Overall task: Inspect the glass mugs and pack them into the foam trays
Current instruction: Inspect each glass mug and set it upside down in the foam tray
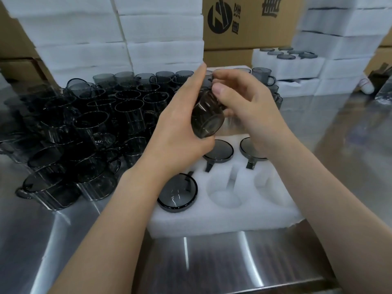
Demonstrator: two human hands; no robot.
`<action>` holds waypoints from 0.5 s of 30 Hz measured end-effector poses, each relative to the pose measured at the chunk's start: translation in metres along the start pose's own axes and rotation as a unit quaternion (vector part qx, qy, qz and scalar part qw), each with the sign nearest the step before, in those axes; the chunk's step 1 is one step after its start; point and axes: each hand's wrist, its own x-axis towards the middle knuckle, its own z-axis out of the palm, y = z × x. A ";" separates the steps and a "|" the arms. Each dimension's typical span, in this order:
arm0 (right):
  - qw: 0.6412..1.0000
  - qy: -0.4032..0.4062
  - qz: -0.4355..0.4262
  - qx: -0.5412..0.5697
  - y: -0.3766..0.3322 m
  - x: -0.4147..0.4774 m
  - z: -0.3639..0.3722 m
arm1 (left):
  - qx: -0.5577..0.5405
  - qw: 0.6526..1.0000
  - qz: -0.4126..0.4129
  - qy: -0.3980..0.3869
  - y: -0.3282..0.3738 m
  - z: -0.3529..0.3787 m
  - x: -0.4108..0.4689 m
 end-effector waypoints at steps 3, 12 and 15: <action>0.989 -0.073 -0.054 -0.117 -0.004 -0.004 -0.001 | 0.007 1.000 0.012 -0.018 -0.004 0.000 0.001; 0.984 -0.117 0.022 -0.133 0.000 -0.002 -0.006 | -0.065 0.998 0.008 -0.007 -0.005 0.000 0.000; 0.990 -0.057 0.058 -0.112 -0.003 0.000 -0.013 | -0.059 0.997 -0.043 -0.012 -0.010 0.000 0.000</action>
